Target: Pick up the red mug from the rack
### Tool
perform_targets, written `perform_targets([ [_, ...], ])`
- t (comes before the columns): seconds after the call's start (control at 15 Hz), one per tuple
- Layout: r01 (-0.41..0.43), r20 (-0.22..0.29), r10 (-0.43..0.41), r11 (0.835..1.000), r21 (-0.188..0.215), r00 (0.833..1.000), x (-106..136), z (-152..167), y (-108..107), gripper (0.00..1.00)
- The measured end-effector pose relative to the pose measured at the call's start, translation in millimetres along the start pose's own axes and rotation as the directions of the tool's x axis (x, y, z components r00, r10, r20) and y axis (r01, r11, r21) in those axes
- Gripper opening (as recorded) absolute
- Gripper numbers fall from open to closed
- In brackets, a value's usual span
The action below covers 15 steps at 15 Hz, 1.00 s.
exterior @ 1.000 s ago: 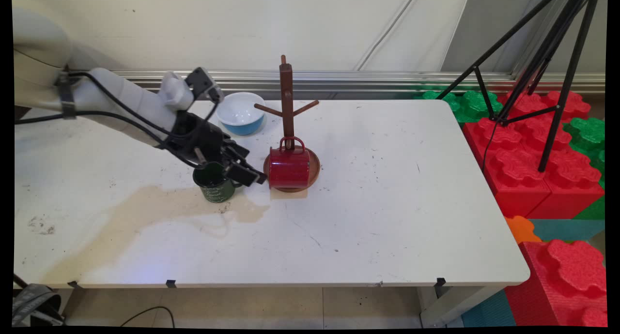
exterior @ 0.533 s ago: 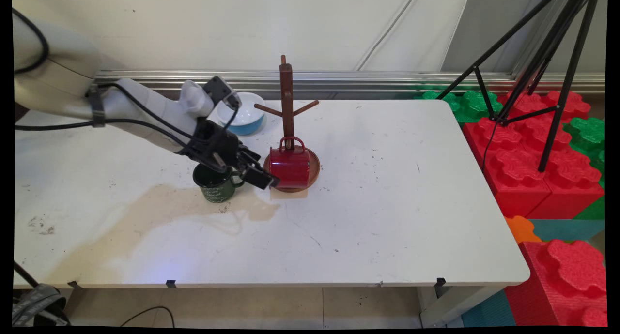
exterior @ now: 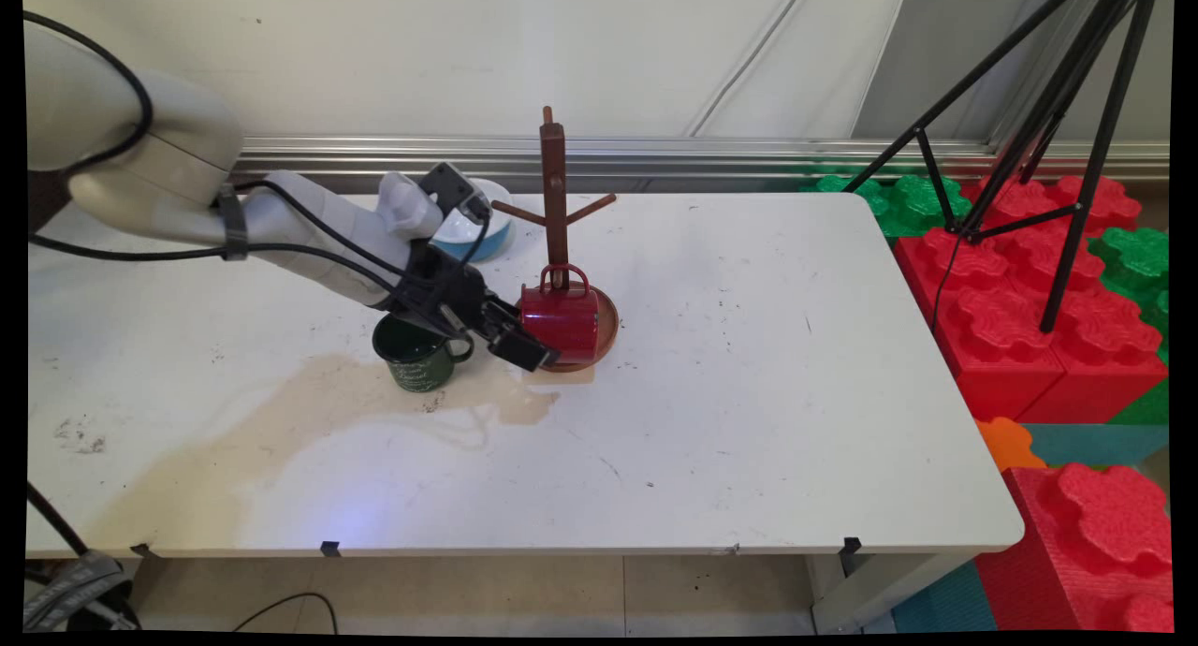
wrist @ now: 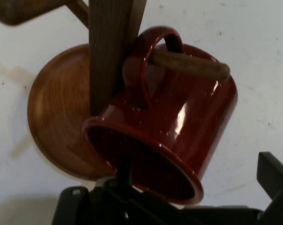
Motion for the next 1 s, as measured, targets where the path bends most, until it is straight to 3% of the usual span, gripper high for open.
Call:
perform_targets([
  [1.0,-0.002,-0.035,0.001,1.000,-0.013,0.999,-2,27,2,1.00],
])
